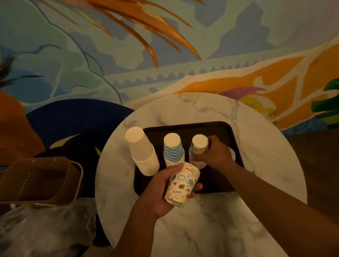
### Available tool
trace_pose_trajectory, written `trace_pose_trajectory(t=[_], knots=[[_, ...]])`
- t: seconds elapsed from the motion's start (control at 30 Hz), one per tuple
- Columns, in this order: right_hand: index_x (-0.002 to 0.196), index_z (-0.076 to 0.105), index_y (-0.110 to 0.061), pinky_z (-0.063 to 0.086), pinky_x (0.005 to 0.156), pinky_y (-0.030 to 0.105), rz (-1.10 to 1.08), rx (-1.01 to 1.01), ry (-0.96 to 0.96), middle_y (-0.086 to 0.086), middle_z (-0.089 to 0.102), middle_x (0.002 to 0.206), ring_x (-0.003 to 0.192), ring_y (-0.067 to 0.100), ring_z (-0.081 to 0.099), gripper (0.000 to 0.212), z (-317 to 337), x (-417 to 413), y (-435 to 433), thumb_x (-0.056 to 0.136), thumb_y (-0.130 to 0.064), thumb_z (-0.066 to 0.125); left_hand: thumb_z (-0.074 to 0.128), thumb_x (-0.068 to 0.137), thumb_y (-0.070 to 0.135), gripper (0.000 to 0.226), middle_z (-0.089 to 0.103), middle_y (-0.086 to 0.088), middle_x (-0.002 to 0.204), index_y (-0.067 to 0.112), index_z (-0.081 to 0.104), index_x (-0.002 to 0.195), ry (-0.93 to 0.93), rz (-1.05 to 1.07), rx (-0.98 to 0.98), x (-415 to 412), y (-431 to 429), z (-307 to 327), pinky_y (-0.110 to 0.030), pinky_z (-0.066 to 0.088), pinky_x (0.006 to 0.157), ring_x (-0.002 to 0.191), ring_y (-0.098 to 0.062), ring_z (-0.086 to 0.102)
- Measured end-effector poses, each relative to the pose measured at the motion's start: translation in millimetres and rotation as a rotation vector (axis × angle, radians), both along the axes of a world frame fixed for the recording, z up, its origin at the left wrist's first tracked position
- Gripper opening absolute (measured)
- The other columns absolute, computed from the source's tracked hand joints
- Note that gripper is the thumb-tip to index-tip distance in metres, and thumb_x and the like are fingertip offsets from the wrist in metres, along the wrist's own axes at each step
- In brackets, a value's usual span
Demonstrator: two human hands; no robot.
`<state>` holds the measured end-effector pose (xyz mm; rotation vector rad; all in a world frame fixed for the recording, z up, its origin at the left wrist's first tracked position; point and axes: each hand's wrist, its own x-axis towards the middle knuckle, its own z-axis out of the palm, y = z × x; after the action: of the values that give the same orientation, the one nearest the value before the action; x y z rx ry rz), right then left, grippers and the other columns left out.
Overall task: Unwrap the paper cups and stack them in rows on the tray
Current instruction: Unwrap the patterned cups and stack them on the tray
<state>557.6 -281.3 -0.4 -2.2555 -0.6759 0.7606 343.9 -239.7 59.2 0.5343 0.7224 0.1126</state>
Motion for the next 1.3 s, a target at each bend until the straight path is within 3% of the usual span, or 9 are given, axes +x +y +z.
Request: trace_pose_trajectory(t=[0.13,0.3,0.4,0.5,0.63,0.77,0.87,0.97,1.3], knots=[[0.147,0.044,-0.02,0.049,0.106,0.043,-0.039,0.056,-0.039,0.004,0.054,0.147,0.133,0.025,0.053,0.102,4.7,4.1,-5.5,0.06,-0.03,0.097,0.067,0.093,0.03,0.054,0.063,-0.032,0.129,0.003,0.054,0.137,0.009,0.028,0.022,3.7,-4.4,-1.3,-0.044,0.058,0.082,0.102,-0.04,0.068],[0.131,0.057,-0.034,0.047,0.098,0.028,0.057,0.353,-0.192,-0.012,0.058,0.134,0.125,0.009,0.052,0.069,50.8,13.6,-25.9,0.069,-0.026,0.087,0.069,0.093,0.035,0.051,0.068,-0.028,0.122,0.008,0.058,0.135,0.082,0.074,0.058,11.9,-13.3,-1.3,-0.046,0.059,0.081,0.095,-0.037,0.07],[0.123,0.064,-0.035,0.049,0.101,0.029,0.223,0.443,-0.166,-0.018,0.064,0.125,0.117,0.003,0.058,0.058,87.6,17.8,-41.6,0.07,-0.022,0.086,0.068,0.093,0.038,0.052,0.069,-0.026,0.123,0.009,0.059,0.135,0.091,0.055,0.072,18.0,-20.0,1.3,-0.046,0.057,0.081,0.095,-0.037,0.071],[0.122,0.068,-0.034,0.053,0.102,0.038,0.517,0.348,0.096,-0.018,0.069,0.121,0.114,0.002,0.062,0.055,119.0,23.0,-56.1,0.075,-0.015,0.087,0.066,0.092,0.04,0.048,0.07,-0.024,0.121,0.012,0.062,0.13,0.077,0.038,0.114,26.2,-31.9,10.9,-0.043,0.056,0.077,0.091,-0.035,0.071],[0.135,0.062,-0.035,0.055,0.101,0.033,0.868,0.063,0.28,-0.015,0.067,0.128,0.12,0.003,0.062,0.062,141.1,23.7,-74.9,0.079,-0.025,0.088,0.065,0.088,0.044,0.042,0.071,-0.022,0.113,0.014,0.072,0.116,0.067,-0.028,0.188,33.4,-46.7,21.3,-0.039,0.051,0.069,0.086,-0.033,0.07],[0.135,0.061,-0.031,0.058,0.098,0.037,0.897,0.044,0.316,-0.009,0.07,0.124,0.115,0.01,0.067,0.066,145.8,28.5,-90.9,0.077,-0.019,0.09,0.064,0.089,0.044,0.047,0.068,-0.023,0.112,0.01,0.07,0.121,0.014,-0.099,0.204,36.2,-59.8,22.0,-0.037,0.05,0.062,0.085,-0.033,0.068],[0.132,0.064,-0.024,0.059,0.092,0.032,0.932,0.04,0.347,-0.003,0.072,0.121,0.112,0.015,0.069,0.064,148.7,36.1,-101.1,0.075,-0.009,0.09,0.066,0.088,0.043,0.058,0.069,-0.022,0.111,0.006,0.06,0.132,0.014,-0.131,0.243,38.8,-69.9,21.0,-0.037,0.051,0.063,0.087,-0.033,0.068],[0.128,0.066,-0.026,0.06,0.09,0.033,0.964,0.021,0.318,-0.006,0.072,0.12,0.11,0.017,0.07,0.063,153.8,40.8,-108.7,0.073,-0.011,0.092,0.062,0.092,0.041,0.06,0.069,-0.021,0.114,0.006,0.054,0.139,0.022,-0.154,0.274,41.5,-80.5,23.0,-0.036,0.051,0.063,0.089,-0.033,0.069],[0.115,0.067,-0.032,0.062,0.087,0.037,0.961,-0.033,0.235,-0.004,0.069,0.116,0.103,0.016,0.071,0.06,157.7,45.8,-125.5,0.065,-0.013,0.095,0.067,0.086,0.043,0.066,0.07,-0.022,0.117,0.006,0.055,0.138,0.073,-0.154,0.334,44.5,-106.1,32.1,-0.035,0.05,0.061,0.088,-0.032,0.068]])
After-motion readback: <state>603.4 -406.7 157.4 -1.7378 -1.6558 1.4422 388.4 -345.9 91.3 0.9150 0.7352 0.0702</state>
